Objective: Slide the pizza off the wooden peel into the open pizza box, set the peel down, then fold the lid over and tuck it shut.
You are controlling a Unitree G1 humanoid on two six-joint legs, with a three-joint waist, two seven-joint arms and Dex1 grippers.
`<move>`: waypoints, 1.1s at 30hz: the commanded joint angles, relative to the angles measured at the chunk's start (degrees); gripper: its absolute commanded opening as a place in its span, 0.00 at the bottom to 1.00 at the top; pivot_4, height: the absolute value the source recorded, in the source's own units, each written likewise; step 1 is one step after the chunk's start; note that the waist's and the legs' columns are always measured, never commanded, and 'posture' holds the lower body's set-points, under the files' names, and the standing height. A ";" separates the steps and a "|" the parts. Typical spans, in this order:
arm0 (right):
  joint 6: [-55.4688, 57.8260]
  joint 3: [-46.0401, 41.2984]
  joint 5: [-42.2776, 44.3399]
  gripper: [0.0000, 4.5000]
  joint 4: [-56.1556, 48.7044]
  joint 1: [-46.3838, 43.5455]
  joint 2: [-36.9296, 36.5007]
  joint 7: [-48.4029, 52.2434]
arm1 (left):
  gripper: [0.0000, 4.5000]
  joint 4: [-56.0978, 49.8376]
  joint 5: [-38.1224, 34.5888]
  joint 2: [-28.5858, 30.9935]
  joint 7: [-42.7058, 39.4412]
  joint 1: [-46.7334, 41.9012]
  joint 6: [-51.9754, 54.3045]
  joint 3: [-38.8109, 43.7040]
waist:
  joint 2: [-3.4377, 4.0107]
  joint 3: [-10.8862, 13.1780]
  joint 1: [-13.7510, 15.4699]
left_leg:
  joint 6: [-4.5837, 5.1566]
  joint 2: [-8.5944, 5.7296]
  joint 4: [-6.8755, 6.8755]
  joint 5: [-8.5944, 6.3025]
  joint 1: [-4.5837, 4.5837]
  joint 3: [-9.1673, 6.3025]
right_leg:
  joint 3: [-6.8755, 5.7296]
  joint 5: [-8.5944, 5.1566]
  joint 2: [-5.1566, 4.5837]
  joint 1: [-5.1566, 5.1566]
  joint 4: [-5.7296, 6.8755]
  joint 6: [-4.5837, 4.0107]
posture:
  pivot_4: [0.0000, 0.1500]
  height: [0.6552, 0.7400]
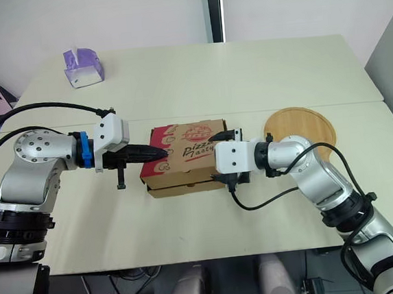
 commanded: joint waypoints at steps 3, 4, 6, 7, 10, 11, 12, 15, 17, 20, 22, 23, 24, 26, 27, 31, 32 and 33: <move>-0.71 -1.75 -0.60 0.99 -0.19 -1.75 1.81 -1.92 | 0.00 -2.06 -0.26 0.47 -0.37 -0.20 0.05 0.20 | 0.00 0.00 0.00 | 0.00 0.00 0.00 0.00 0.00 0.00 | 0.00 0.00 0.00 0.00 0.00 0.00 | 1.00 1.00; -0.66 -1.83 -0.76 0.99 0.00 -1.89 1.93 -2.14 | 0.00 -2.14 -0.26 0.44 -0.40 -0.12 0.06 0.15 | 0.00 0.00 0.00 | 0.00 0.00 0.00 0.00 0.00 0.00 | 0.00 0.00 0.00 0.00 0.00 0.00 | 1.00 1.00; -0.54 -1.80 -1.13 0.99 0.38 -1.90 2.01 -2.50 | 0.00 -2.31 -0.24 0.38 -0.50 0.04 0.07 -0.02 | 0.00 0.00 0.00 | 0.00 0.00 0.00 0.00 0.00 -0.01 | 0.00 0.00 0.00 0.00 0.00 0.00 | 1.00 1.00; -0.48 -1.66 -1.41 0.99 0.54 -1.74 1.98 -2.70 | 0.00 -2.47 -0.23 0.37 -0.57 0.19 0.07 -0.13 | 0.00 0.00 0.00 | 0.00 0.00 0.00 0.00 0.00 0.00 | 0.00 0.00 0.00 0.00 0.00 0.00 | 1.00 1.00; -0.30 -0.97 -2.55 0.99 0.68 -0.57 1.94 -3.23 | 0.00 -3.02 -0.17 0.37 -0.64 0.92 -0.01 -0.57 | 0.00 0.00 -0.01 | 0.00 0.00 0.00 0.00 0.00 0.00 | 0.00 0.00 0.00 0.00 0.00 0.00 | 1.00 1.00; -0.31 -0.72 -3.01 0.99 0.57 0.01 2.00 -3.43 | 0.00 -3.23 -0.09 0.43 -0.65 1.32 -0.13 -0.75 | 0.00 0.00 0.00 | 0.00 0.00 0.00 0.00 0.00 0.00 | 0.00 0.00 0.00 0.00 0.00 0.00 | 1.00 1.00; -0.38 -0.49 -3.46 0.99 0.45 0.51 2.04 -3.67 | 0.00 -3.44 0.02 0.54 -0.66 1.72 -0.26 -0.95 | 0.00 0.00 0.00 | 0.00 0.00 0.00 0.00 0.00 -0.01 | 0.00 0.00 0.00 0.00 0.00 0.00 | 1.00 1.00; -0.02 -0.26 -4.43 0.99 0.00 1.79 2.57 -4.61 | 0.00 -3.87 0.49 0.82 -0.71 2.92 -0.78 -1.39 | 0.00 0.00 0.01 | 0.00 0.00 0.00 0.00 0.00 0.00 | 0.00 0.00 0.00 0.00 0.01 0.00 | 1.00 1.00; 0.37 -0.33 -5.00 0.99 -0.36 2.56 3.01 -4.95 | 0.00 -3.97 0.67 0.89 -0.64 3.52 -0.93 -1.46 | 0.00 0.00 0.00 | 0.00 0.00 0.00 0.00 0.00 0.00 | 0.01 0.00 0.00 0.00 0.01 0.00 | 1.00 1.00; 0.38 -0.24 -5.54 0.99 -0.80 3.54 3.03 -5.17 | 0.00 -3.84 0.97 0.95 -0.54 4.23 -1.13 -1.42 | 0.00 0.00 0.01 | 0.00 0.00 0.00 0.00 0.01 0.00 | 0.00 0.00 0.00 0.00 0.01 0.00 | 1.00 1.00; 0.06 -0.36 -5.46 0.99 -1.22 4.15 2.84 -5.02 | 0.00 -3.83 1.11 1.02 -0.51 4.67 -1.25 -1.36 | 0.00 0.00 0.00 | 0.00 0.00 -0.01 0.00 0.01 0.00 | 0.00 0.00 0.00 0.00 0.01 0.00 | 1.00 1.00; 0.06 -0.73 -5.03 0.99 -1.53 4.46 2.91 -4.89 | 0.00 -3.84 1.16 1.05 -0.50 4.79 -1.25 -1.32 | 0.00 0.00 0.00 | 0.00 0.00 -0.01 0.00 0.01 0.00 | 0.00 0.00 0.00 0.00 0.01 0.00 | 1.00 1.00; -0.15 -1.39 -3.99 0.99 -2.02 4.82 2.97 -4.54 | 0.00 -3.84 1.22 1.08 -0.49 4.90 -1.28 -1.28 | 0.00 0.00 0.00 | 0.00 0.00 -0.01 0.00 0.01 0.01 | 0.01 0.00 0.00 0.00 0.01 0.00 | 1.00 1.00; 0.04 -2.96 -1.10 0.99 -3.34 5.49 2.85 -3.23 | 0.00 -3.77 1.32 1.13 -0.43 5.06 -1.34 -1.19 | 0.00 0.00 0.00 | 0.00 0.00 0.00 0.00 0.02 0.00 | 0.00 0.00 0.00 0.00 0.01 0.00 | 1.00 1.00; 0.47 -4.11 0.35 0.99 -3.84 5.57 2.82 -2.95 | 0.00 -3.74 1.35 1.16 -0.40 5.17 -1.38 -1.15 | 0.00 0.00 0.00 | 0.00 0.00 0.00 0.00 0.02 0.00 | 0.00 0.00 0.00 0.00 0.01 0.00 | 1.00 1.00; 3.96 -8.82 6.72 0.99 -5.98 5.51 2.00 -0.77 | 0.00 -3.65 1.40 1.18 -0.22 5.47 -1.53 -1.10 | 0.00 0.00 0.02 | 0.00 0.00 0.00 0.00 0.01 0.00 | 0.01 0.00 0.00 0.01 0.01 0.00 | 1.00 1.00; 5.20 -10.01 8.64 0.99 -6.59 5.50 1.97 -0.23 | 0.00 -3.62 1.39 1.21 -0.20 5.51 -1.58 -1.08 | 0.00 0.00 0.03 | 0.00 0.00 0.00 0.00 0.01 -0.01 | 0.00 0.00 0.00 0.01 0.01 0.00 | 1.00 1.00; 6.37 -11.01 10.06 0.99 -6.93 5.38 1.94 0.03 | 0.00 -3.58 1.38 1.21 -0.15 5.54 -1.61 -1.08 | 0.00 0.00 0.02 | 0.00 0.00 0.00 0.00 0.01 -0.01 | 0.00 0.00 0.00 0.01 0.01 0.00 | 1.00 1.00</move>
